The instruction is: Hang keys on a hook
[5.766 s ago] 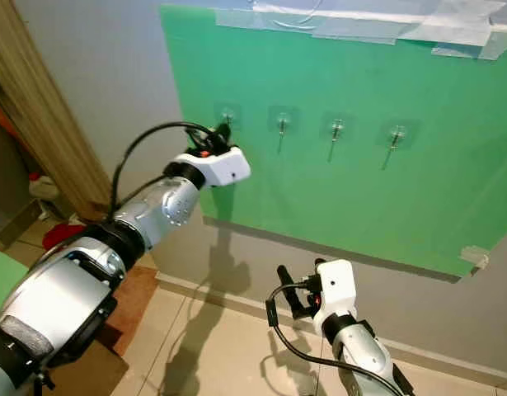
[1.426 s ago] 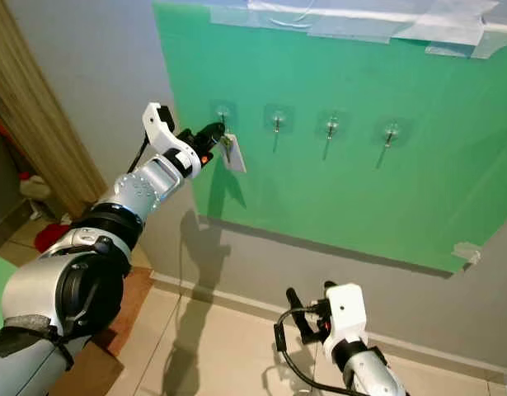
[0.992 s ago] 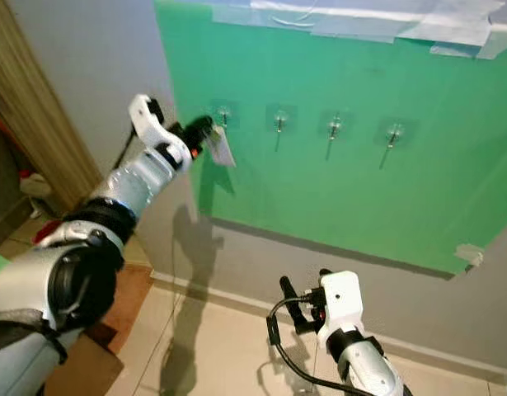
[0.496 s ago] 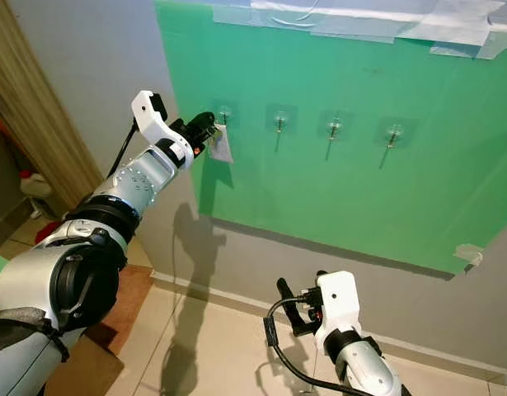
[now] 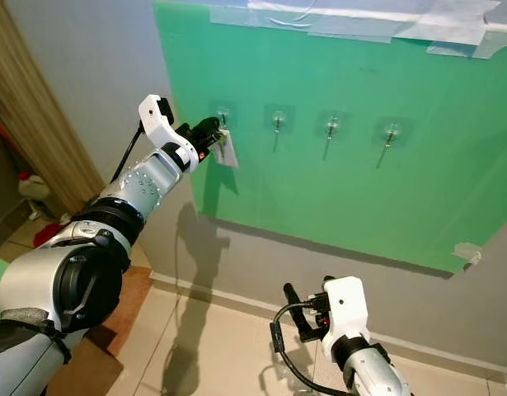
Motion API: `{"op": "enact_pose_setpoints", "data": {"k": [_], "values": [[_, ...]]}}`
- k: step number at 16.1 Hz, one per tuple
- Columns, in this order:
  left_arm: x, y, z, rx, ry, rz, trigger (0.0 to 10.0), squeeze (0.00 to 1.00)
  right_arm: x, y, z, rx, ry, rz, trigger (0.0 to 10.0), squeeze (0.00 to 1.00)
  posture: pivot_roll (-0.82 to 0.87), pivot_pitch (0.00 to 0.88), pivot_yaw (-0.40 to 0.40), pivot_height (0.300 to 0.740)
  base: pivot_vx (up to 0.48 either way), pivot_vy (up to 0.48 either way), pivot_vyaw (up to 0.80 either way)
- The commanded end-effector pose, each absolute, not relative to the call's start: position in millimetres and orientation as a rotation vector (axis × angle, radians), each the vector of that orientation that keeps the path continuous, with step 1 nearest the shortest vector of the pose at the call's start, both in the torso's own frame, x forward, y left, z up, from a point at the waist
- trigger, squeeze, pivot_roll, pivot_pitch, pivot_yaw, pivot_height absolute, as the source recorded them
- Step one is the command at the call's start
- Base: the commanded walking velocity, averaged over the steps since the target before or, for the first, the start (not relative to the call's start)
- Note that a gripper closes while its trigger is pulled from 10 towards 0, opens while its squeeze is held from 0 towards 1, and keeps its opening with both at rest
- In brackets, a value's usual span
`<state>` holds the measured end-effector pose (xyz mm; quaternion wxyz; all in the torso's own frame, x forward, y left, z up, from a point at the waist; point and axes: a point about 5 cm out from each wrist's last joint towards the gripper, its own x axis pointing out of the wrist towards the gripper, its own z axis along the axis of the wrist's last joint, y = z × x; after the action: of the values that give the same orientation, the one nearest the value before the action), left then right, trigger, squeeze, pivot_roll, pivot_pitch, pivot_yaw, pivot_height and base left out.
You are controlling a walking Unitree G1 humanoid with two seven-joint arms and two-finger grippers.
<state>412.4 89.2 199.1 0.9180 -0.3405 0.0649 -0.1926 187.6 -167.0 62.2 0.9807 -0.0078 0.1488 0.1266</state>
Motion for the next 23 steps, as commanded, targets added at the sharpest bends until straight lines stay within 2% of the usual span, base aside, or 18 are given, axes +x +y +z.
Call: {"op": "enact_pose_setpoints", "data": {"k": [1,13,16,18,23], "values": [[414.2,86.2,206.6,-0.675,0.126,-0.404,10.0,0.00,185.9,-169.9,60.6,-0.018,0.302,0.243,10.0,0.00,-0.31,0.009,0.118,0.722,0.000,0.000,0.00],[412.0,97.4,189.7,-0.682,0.168,-0.334,10.0,0.00,183.0,-177.3,44.0,-0.020,0.330,0.239,10.0,0.00,-0.30,0.022,0.108,0.722,0.000,0.000,0.00],[409.4,102.8,177.9,-0.625,0.193,-0.309,10.0,0.00,183.0,-177.1,45.5,-0.020,0.328,0.250,10.0,0.00,-0.30,0.028,0.101,0.722,0.000,0.000,0.00],[405.7,99.8,167.0,-0.523,0.212,-0.309,10.0,0.00,182.4,-176.9,47.2,-0.021,0.326,0.250,10.0,0.00,-0.30,0.032,0.099,0.722,0.000,0.000,0.00],[406.9,103.3,171.2,-0.343,0.137,-0.275,10.0,0.00,181.9,-176.9,47.8,-0.024,0.328,0.258,10.0,0.00,-0.30,0.031,0.091,0.722,0.000,0.000,0.00]]}}
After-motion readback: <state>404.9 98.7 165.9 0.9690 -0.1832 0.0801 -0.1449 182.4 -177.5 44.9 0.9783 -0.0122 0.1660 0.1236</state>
